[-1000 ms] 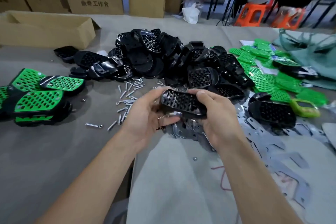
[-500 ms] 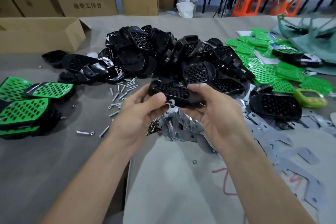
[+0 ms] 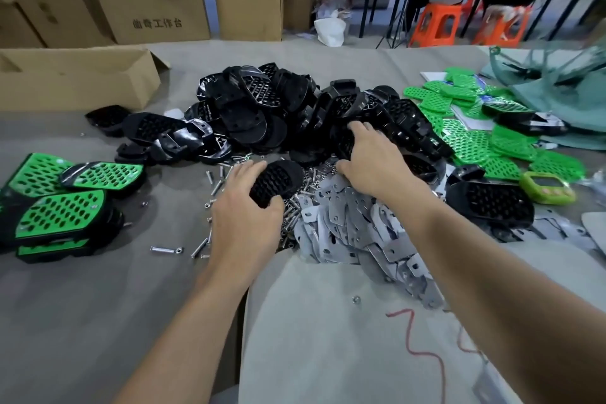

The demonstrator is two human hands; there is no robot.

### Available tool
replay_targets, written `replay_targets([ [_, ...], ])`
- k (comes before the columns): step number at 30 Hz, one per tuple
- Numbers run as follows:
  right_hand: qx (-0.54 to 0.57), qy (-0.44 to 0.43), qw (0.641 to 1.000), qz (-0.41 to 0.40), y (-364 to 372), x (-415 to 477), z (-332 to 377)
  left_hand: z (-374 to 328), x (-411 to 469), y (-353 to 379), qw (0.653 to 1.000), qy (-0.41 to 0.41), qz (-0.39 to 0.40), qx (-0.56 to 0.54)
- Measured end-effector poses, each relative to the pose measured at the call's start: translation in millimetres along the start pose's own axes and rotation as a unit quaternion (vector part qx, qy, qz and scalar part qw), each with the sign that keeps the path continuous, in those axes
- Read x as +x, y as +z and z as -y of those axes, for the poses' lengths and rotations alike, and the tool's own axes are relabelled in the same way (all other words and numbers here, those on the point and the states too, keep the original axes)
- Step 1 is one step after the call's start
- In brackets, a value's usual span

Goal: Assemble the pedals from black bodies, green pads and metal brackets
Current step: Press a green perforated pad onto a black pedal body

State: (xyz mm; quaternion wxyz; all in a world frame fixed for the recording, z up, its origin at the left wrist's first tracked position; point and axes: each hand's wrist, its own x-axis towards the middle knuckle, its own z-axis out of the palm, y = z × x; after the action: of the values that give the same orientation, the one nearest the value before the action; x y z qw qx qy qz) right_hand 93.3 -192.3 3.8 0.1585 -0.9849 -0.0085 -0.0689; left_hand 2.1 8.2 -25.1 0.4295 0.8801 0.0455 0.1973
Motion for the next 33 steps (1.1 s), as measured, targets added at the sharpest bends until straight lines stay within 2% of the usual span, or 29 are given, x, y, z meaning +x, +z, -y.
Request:
replay_targets([
  [2,0.041,-0.01,0.997,-0.067,-7,-9,5,-1,-1,0,1.0,0.0,-0.006,-0.028],
  [5,0.2,-0.014,0.968,-0.151,-23,-36,18,-6,-3,0,0.994,-0.005,0.025,-0.108],
  [7,0.29,-0.055,0.945,-0.141,-29,-65,32,-10,-8,3,0.991,0.037,0.052,-0.121],
  [10,0.4,-0.098,0.91,-0.055,-27,-100,56,-11,-15,12,0.982,0.106,0.07,-0.141],
  [13,0.567,-0.08,0.819,-0.027,-24,-106,56,-8,-11,13,0.966,0.034,0.036,-0.253],
  [14,0.589,-0.05,0.805,-0.042,-23,-104,49,-8,-9,13,0.954,0.002,0.034,-0.298],
  [15,0.566,-0.011,0.822,-0.066,-23,-101,40,-8,-7,12,0.936,-0.026,0.042,-0.35],
  [17,0.396,0.066,0.912,-0.084,-19,-94,18,-8,-3,10,0.883,-0.08,0.084,-0.455],
  [19,0.186,0.072,0.98,-0.018,-12,-94,2,-7,0,8,0.816,-0.128,0.158,-0.54],
  [20,0.111,0.043,0.993,0.013,-8,-95,-2,-6,1,6,0.788,-0.139,0.189,-0.569],
  [22,0.076,-0.009,0.996,0.036,-3,-96,-5,-6,1,3,0.745,-0.148,0.229,-0.609],
  [27,0.179,0.054,0.982,-0.001,-5,-90,-10,-6,1,0,0.683,-0.165,0.285,-0.653],
  [30,0.279,0.095,0.955,-0.026,-18,-88,-19,-15,3,5,0.679,-0.201,0.279,-0.649],
  [33,0.291,0.123,0.945,-0.089,-42,-78,-47,-35,7,21,0.688,-0.24,0.257,-0.635],
])
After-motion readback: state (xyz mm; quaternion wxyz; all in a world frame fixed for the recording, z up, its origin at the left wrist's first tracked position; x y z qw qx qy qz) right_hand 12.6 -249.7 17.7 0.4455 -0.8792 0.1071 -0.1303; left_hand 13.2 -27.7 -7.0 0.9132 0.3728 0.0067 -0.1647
